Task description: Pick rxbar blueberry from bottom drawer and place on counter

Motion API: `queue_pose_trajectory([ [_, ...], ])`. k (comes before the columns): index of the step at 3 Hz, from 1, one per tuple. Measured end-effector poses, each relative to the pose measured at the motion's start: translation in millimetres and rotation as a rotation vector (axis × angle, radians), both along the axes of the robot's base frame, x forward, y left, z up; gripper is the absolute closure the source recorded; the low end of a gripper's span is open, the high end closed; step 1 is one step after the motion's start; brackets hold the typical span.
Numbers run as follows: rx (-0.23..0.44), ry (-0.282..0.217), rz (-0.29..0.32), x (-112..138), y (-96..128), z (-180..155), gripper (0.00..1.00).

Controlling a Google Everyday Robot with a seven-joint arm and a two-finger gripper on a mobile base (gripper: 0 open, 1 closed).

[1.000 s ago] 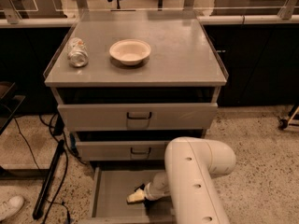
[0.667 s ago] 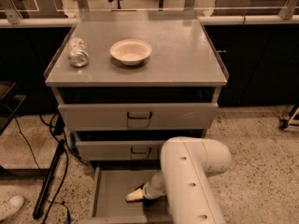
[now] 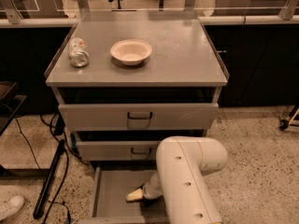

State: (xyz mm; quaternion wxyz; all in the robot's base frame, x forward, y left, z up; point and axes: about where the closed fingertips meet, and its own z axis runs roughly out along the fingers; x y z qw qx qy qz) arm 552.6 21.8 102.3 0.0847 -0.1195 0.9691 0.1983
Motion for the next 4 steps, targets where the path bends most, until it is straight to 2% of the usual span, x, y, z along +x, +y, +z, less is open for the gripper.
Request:
queue_pose_trajectory([
  [1, 0.000, 0.000, 0.000, 0.0, 0.0, 0.0, 0.00],
  [2, 0.000, 0.000, 0.000, -0.1, 0.0, -0.1, 0.15],
  [4, 0.000, 0.000, 0.000, -0.1, 0.1, -0.1, 0.62],
])
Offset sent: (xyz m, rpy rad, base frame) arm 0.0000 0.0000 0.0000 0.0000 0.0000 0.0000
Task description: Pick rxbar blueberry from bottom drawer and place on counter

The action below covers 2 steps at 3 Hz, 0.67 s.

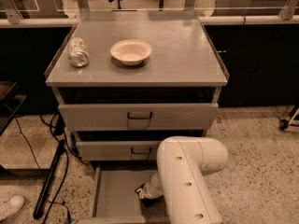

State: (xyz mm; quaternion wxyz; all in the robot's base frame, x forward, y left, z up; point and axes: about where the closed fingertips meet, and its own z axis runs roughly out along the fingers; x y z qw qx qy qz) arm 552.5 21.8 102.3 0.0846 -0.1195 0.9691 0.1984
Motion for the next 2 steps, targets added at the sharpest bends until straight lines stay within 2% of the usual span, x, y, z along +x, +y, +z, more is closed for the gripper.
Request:
queue_pose_trajectory([
  [1, 0.000, 0.000, 0.000, 0.0, 0.0, 0.0, 0.85],
  [2, 0.000, 0.000, 0.000, -0.1, 0.1, -0.1, 1.00],
])
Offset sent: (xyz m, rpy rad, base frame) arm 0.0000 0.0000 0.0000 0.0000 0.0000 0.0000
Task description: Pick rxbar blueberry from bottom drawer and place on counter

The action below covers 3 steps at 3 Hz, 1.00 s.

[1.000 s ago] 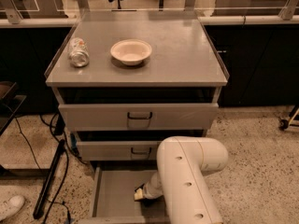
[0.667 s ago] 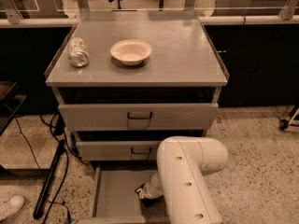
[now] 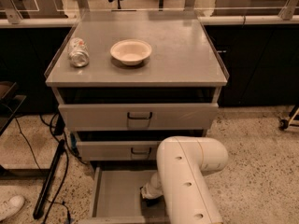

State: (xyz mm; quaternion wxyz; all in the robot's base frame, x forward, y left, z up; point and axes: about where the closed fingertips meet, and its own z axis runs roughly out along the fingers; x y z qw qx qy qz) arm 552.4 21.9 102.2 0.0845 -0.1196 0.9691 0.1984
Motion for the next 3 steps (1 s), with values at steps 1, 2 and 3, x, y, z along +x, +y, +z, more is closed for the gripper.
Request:
queue_pose_trajectory([
  [1, 0.000, 0.000, 0.000, 0, 0, 0, 1.00],
  [2, 0.000, 0.000, 0.000, 0, 0, 9, 1.00],
  [3, 0.021, -0.005, -0.003, -11, -18, 40, 1.00],
])
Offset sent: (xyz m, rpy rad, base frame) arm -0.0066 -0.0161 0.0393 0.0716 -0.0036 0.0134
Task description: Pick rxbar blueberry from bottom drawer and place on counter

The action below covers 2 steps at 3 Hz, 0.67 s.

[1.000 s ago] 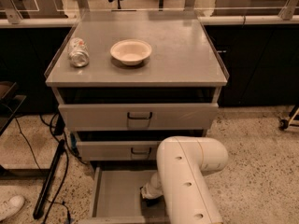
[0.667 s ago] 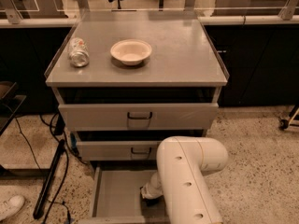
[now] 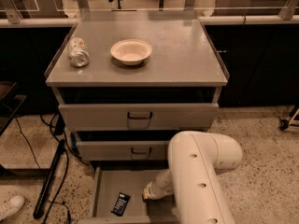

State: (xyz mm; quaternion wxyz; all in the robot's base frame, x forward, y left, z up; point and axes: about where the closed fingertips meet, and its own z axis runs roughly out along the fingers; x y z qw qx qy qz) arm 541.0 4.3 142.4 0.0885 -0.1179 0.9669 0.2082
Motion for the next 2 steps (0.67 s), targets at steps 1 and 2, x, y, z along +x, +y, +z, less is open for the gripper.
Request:
queue_pose_trajectory([
  [1, 0.000, 0.000, 0.000, 0, 0, 0, 1.00],
  [2, 0.028, -0.010, -0.035, -9, -15, 18, 1.00],
])
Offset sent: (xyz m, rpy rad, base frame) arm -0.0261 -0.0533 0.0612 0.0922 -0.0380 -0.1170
